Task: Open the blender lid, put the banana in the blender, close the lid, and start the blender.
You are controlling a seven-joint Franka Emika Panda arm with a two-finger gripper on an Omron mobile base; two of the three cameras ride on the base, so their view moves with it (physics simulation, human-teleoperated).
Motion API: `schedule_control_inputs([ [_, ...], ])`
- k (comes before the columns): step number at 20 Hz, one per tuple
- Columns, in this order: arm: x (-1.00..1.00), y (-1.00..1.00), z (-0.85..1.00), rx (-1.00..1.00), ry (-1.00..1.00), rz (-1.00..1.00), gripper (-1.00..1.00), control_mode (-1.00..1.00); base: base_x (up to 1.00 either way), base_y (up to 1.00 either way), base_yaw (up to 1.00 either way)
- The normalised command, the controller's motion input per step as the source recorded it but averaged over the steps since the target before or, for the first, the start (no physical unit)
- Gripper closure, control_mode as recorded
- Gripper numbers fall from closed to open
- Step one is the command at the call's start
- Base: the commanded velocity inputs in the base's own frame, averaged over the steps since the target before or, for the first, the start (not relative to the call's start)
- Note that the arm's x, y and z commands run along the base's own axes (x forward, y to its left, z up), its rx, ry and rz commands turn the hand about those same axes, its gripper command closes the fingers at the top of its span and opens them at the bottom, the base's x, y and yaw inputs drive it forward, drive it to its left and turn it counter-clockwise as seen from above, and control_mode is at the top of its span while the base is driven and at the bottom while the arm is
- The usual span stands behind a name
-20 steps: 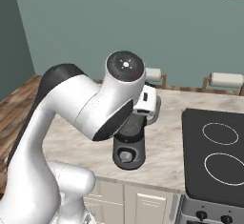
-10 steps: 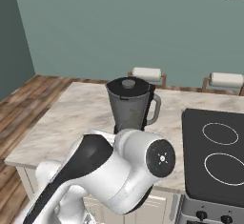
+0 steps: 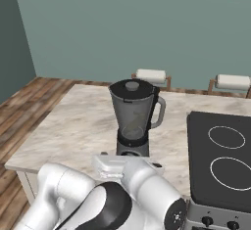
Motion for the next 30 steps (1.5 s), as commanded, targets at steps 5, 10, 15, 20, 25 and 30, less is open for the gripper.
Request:
schedule_control_inputs([
  [5,0.00,0.07,-0.11,0.00,-0.35,0.05,-1.00,-1.00,0.00,0.00,0.00],
  [10,0.12,0.07,-0.08,-0.01,-0.24,0.00,-1.00,-1.00,0.00,0.00,0.00],
  [15,0.13,0.17,-0.21,-0.04,-0.06,0.01,-1.00,-1.00,0.00,0.00,0.00],
  [20,0.14,0.33,-0.15,-0.08,0.00,0.05,-1.00,-1.00,0.00,0.00,0.00],
  [25,0.07,0.14,-0.01,-0.07,0.00,0.03,-1.00,-1.00,0.00,0.00,0.00],
  [30,0.14,0.01,-0.02,-0.06,0.00,0.01,-1.00,-1.00,0.00,0.00,0.00],
])
